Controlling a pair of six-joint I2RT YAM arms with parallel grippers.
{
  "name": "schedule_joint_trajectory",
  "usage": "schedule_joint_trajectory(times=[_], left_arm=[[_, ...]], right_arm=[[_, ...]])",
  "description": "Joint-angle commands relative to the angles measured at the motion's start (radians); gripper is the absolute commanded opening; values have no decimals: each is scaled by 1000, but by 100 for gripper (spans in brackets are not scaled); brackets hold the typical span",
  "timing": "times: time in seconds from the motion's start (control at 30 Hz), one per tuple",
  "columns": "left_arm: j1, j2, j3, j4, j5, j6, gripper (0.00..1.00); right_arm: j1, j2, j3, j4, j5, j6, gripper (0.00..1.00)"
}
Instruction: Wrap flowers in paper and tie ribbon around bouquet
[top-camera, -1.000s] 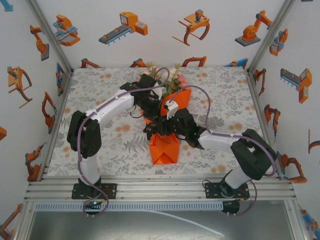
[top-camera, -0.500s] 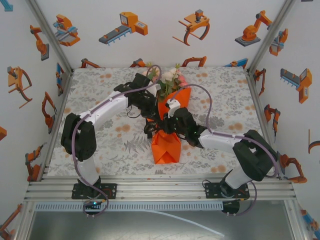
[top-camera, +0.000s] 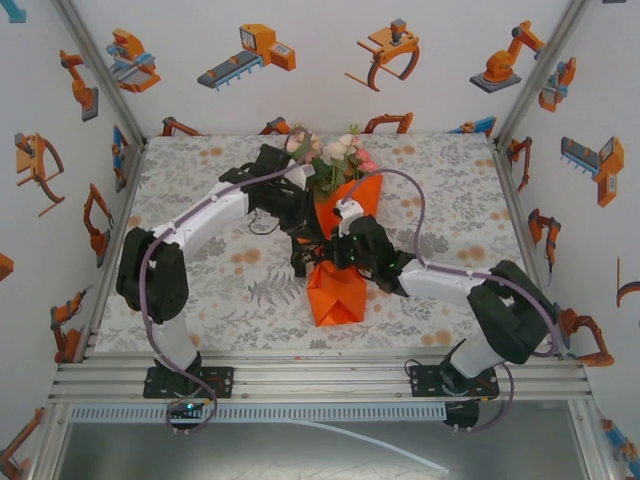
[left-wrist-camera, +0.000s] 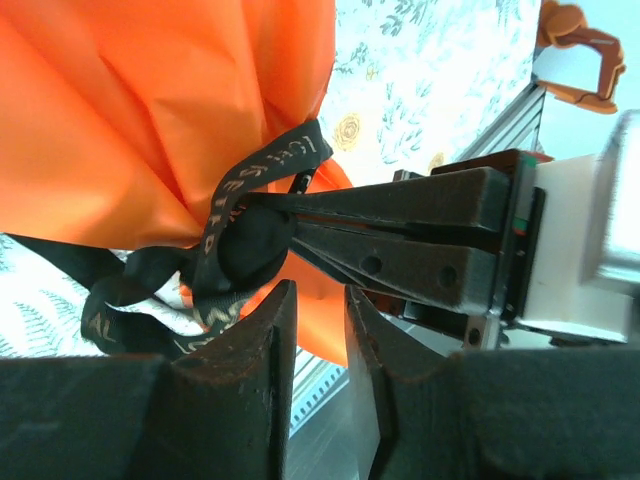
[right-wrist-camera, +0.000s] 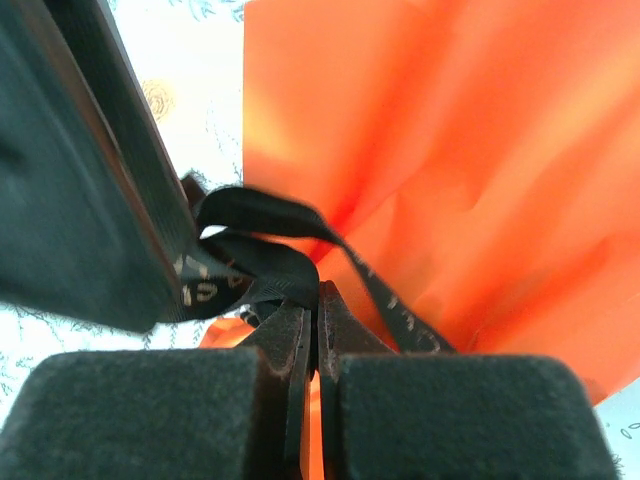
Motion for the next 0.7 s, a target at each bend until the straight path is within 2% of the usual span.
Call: schedule_joint_trajectory(times=[0.0, 0.13, 0.27, 0.4, 0.57, 0.67], left_arm=[[61, -46, 40, 7, 35, -5, 31], [77, 9, 109, -55, 15, 75, 31], [68, 112, 199, -159, 8, 165, 24], [34, 153, 271, -247, -40, 276, 20], [-2, 186, 332, -208, 137, 254, 18], [-30, 216, 328, -241, 124, 267, 18]], right_arm=[[-5, -48, -33, 86, -45, -20, 0], [-5, -65, -60, 119, -73, -24, 0], [-5, -72, -65, 122, -88, -35, 0], [-5, -84, -68, 123, -108, -46, 0], [-5, -86, -75, 117, -122, -47, 0], [-5, -99, -88, 114, -117, -46, 0]])
